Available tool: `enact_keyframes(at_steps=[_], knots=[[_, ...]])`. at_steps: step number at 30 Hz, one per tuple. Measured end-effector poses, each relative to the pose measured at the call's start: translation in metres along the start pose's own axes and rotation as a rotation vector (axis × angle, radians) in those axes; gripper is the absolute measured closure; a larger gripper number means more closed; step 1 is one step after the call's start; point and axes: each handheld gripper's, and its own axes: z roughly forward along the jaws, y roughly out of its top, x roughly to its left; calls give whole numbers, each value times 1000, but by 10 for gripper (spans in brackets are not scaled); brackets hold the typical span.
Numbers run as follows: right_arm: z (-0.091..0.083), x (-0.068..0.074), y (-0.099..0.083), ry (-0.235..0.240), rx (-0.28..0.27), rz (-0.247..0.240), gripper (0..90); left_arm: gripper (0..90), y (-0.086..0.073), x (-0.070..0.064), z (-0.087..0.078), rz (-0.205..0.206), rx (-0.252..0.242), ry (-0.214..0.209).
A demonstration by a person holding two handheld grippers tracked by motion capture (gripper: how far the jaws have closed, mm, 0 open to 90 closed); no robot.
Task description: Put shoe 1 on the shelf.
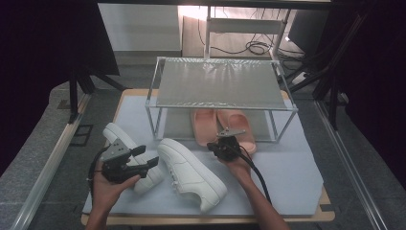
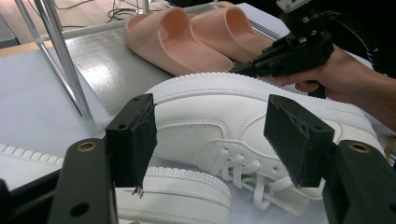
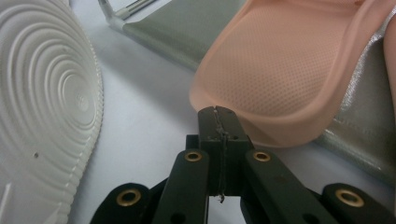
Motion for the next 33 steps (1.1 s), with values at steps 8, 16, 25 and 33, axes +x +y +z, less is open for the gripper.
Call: enact_keyframes(at_steps=[8, 16, 25, 33], knots=[[-37, -1, -15, -2, -9, -29, 900, 348, 0, 0, 1, 0, 3, 1], [-87, -14, -44, -21, -6, -23, 900, 348, 0, -2, 3, 2, 9, -2], [-113, -41, -64, -93, 21, 5, 900, 348, 1, -3, 5, 3, 11, -4], [-111, -57, -65, -137, 21, 36, 900, 348, 0, -2, 3, 2, 8, -2]])
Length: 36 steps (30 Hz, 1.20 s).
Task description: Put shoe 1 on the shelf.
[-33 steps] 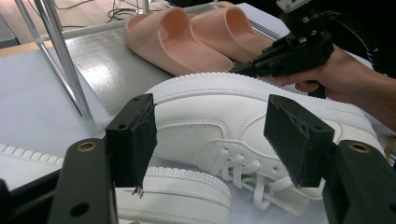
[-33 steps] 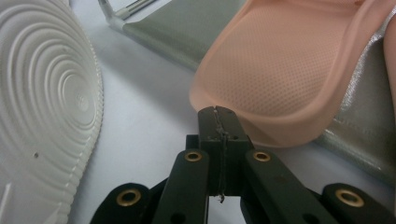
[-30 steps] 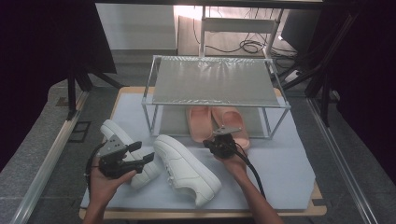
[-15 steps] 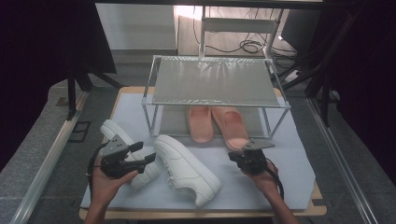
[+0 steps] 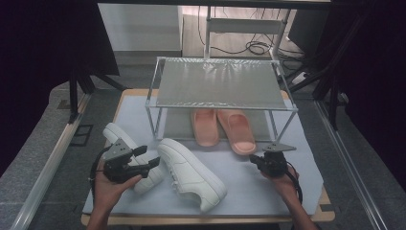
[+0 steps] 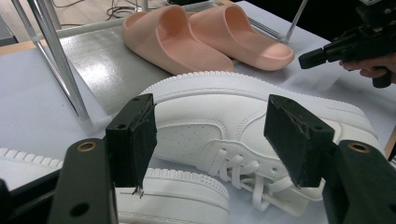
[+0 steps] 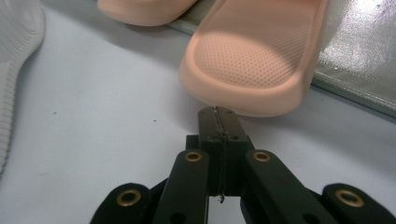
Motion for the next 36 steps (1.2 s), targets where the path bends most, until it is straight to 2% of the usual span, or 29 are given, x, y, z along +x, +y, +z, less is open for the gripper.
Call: enact_keyframes(at_steps=[13, 20, 24, 27, 31, 36], knots=[[23, 8, 18, 27, -12, -12, 900, 348, 0, 1, 1, -1, 3, -1], [35, 13, 25, 47, -31, -2, 900, 348, 0, 0, 0, 0, 1, 0], [30, 14, 24, 41, -25, -17, 900, 348, -1, 1, -1, -2, 1, 2], [22, 9, 19, 21, -11, -18, 900, 348, -1, 2, -2, -3, -3, 3], [10, -6, 9, -21, -8, 4, 900, 348, 0, 2, -3, -4, -6, 4], [12, -24, 6, -58, 4, 49, 900, 348, 0, -1, 1, 4, 2, -3]])
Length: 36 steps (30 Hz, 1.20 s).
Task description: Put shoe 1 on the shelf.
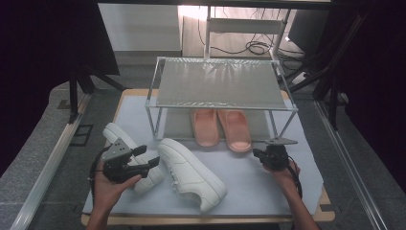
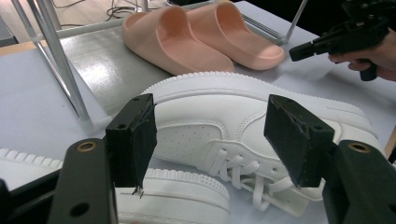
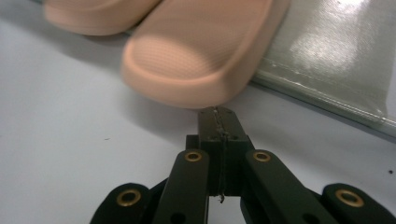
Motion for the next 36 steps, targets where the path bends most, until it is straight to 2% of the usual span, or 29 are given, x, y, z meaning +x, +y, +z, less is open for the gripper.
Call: enact_keyframes(at_steps=[4, 12, 19, 22, 28, 32, 36], knots=[[7, 0, 1, 6, 0, 11, 900, 348, 0, 0, 0, -2, 1, 0], [13, 13, 13, 19, -17, -3, 900, 348, 0, 0, 0, 0, -1, -1], [26, 25, 22, 36, -18, -12, 900, 348, 0, 1, -1, -1, -1, -1], [31, 30, 26, 27, -23, -21, 900, 348, -1, 1, -1, -3, -1, -1], [40, 31, 30, 22, -37, 3, 900, 348, -1, 1, -1, -3, -1, 0], [41, 31, 31, 14, -44, 8, 900, 348, -1, 2, -1, -3, -3, 1], [35, 35, 30, 30, -64, -2, 900, 348, -1, 2, -2, -5, -5, 3]])
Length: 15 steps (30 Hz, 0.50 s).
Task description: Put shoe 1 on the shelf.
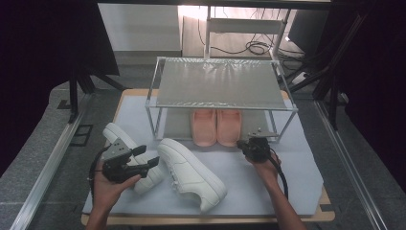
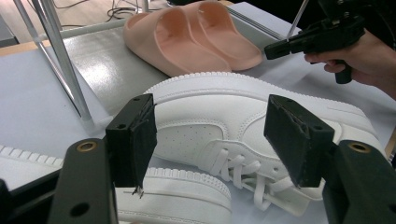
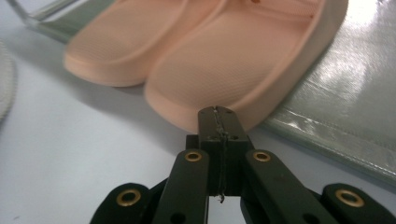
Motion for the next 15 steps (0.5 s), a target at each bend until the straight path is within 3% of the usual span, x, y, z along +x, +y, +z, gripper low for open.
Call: enact_keyframes(at_steps=[8, 15], knots=[[4, 15, 6, 63, 10, -24, 900, 348, 0, -3, 1, 6, 2, -6], [16, 13, 7, 58, 18, -4, 900, 348, 0, -1, 1, 4, 1, -2]])
